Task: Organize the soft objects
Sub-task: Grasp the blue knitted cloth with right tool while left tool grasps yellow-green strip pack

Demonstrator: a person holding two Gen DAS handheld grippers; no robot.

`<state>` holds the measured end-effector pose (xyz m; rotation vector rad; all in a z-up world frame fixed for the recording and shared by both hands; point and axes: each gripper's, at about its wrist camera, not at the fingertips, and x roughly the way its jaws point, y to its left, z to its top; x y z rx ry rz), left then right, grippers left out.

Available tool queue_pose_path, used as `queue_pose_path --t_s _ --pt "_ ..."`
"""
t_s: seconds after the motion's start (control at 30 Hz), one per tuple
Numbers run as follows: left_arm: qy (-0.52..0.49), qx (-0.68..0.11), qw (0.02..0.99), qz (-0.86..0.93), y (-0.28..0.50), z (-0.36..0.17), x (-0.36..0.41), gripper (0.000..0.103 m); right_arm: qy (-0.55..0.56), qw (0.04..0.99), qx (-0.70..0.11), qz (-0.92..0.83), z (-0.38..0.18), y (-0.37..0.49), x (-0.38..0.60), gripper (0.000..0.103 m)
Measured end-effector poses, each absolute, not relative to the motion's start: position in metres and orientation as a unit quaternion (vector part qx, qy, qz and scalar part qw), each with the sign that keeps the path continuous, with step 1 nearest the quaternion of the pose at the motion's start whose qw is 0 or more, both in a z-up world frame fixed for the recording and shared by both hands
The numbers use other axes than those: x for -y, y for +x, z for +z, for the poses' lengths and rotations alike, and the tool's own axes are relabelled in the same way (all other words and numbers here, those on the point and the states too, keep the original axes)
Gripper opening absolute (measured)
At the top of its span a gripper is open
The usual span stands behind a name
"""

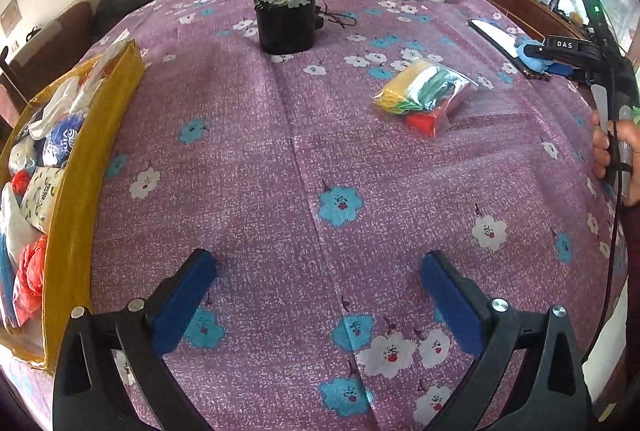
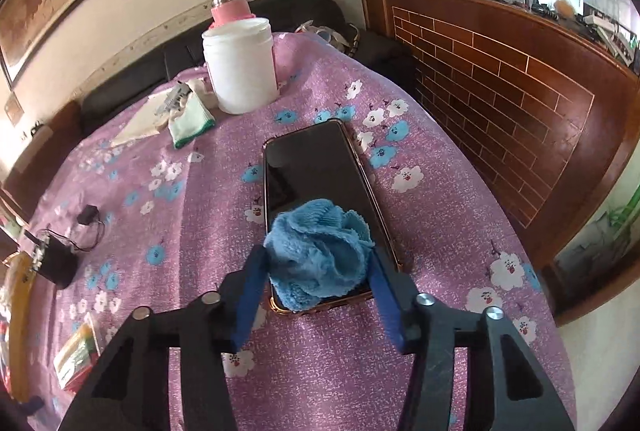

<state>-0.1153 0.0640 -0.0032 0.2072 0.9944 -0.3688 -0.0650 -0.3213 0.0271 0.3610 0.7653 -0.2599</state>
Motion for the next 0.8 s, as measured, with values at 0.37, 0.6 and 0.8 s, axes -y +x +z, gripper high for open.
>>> queue_pose_path --t_s 0.37,0.6,0.8 --pt "0.066 -0.494 0.848 -0.183 -0.073 0.025 -0.051 0.103 0.099 0.94 -0.32 -0.07 0.049 -0.083 0.273 0.049" --pt "0.174 -0.438 0.854 -0.222 -0.051 0.035 0.018 0.103 0.068 0.94 -0.332 -0.039 0.045 -0.079 0.252 0.049" --pt "0.224 -0.415 0.847 -0.246 -0.03 0.02 0.052 0.103 0.069 0.939 -0.335 -0.04 0.043 -0.078 0.253 0.049"
